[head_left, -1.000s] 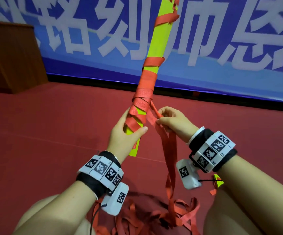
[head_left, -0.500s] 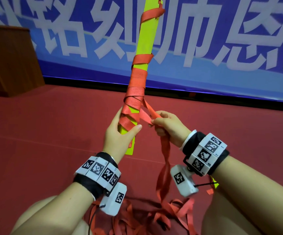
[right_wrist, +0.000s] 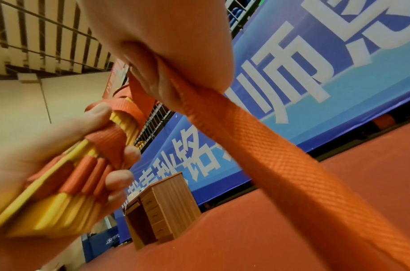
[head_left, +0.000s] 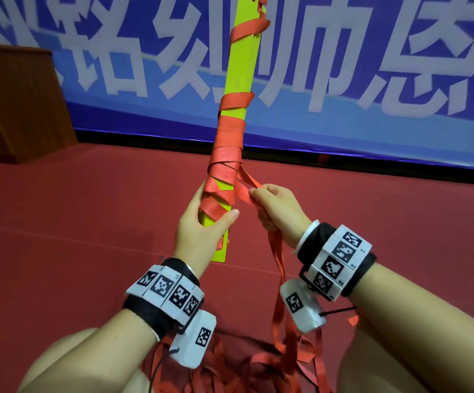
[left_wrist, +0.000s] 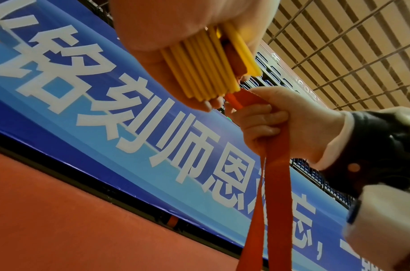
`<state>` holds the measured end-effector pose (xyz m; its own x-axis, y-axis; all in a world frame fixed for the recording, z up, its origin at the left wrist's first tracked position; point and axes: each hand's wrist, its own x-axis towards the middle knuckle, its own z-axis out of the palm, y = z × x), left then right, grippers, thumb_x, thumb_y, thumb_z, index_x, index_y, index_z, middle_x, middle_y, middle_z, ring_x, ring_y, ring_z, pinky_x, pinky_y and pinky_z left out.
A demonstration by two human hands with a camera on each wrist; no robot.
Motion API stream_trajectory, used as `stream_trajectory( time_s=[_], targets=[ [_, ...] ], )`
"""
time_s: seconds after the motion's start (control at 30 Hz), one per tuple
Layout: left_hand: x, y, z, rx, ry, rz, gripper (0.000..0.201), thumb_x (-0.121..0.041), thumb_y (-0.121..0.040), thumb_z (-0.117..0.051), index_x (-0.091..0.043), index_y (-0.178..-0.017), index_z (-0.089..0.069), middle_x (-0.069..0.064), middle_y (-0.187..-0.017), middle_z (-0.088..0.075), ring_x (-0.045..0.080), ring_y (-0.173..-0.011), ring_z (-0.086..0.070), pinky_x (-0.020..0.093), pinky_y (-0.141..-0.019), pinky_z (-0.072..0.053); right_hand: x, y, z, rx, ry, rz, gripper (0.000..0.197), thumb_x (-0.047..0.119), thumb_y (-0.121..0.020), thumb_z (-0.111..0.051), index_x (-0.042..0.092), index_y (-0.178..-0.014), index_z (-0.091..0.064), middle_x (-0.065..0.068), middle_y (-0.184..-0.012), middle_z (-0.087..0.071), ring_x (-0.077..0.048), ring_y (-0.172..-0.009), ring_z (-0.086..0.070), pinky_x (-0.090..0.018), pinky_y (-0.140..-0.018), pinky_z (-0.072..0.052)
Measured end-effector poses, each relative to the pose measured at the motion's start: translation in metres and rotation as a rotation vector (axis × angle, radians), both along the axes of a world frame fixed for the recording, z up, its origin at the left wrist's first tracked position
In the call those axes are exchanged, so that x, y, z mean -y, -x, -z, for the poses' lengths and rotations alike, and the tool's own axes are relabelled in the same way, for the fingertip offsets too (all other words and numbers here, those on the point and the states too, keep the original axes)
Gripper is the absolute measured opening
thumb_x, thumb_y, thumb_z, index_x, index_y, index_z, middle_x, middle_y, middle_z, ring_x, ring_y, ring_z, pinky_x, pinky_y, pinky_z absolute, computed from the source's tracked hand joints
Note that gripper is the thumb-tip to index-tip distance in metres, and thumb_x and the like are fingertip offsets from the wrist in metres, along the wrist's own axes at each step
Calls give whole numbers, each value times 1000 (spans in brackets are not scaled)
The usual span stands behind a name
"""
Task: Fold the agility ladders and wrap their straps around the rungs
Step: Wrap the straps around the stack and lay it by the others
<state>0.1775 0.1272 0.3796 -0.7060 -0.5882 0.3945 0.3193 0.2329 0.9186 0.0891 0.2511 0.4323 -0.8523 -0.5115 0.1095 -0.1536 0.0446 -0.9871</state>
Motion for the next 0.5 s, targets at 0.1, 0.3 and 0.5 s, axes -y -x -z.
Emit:
stream_trajectory(
  time_s=[0.1, 0.3, 0.5],
  targets=[
    [-1, -2, -2, 0, 28, -4, 75, -41, -65, -79, -60, -129, -44, -4, -99, -71, 21, -79, -65, 49, -79, -58, 4, -4, -2, -118, -35, 17, 20, 13, -97, -41, 19, -86, -56, 9, -46, -42, -8, -36, -34, -17, -37, -25],
    [5, -5, -3, 3, 150, -39, 84, -12, -78, -79, -47, -138, -33, -44, -83, -60, -17, -77, -58, 0, -63, -41, 5, -3, 5, -156, -110, -85, 20, 4, -98, -38, -4, -95, -56, -8, -62, -46, -12, -42, -47, -22, -46, -42],
    [6, -10, -5, -1, 203, -37, 86, -17, -76, -81, -48, -141, -34, -28, -111, -61, -15, -101, -59, 2, -84, -41, -7, 2, 3, 104, -46, -434, 22, -10, -88, -47, 5, -81, -61, 2, -60, -62, -18, -64, -60, -26, -65, -53]
  ],
)
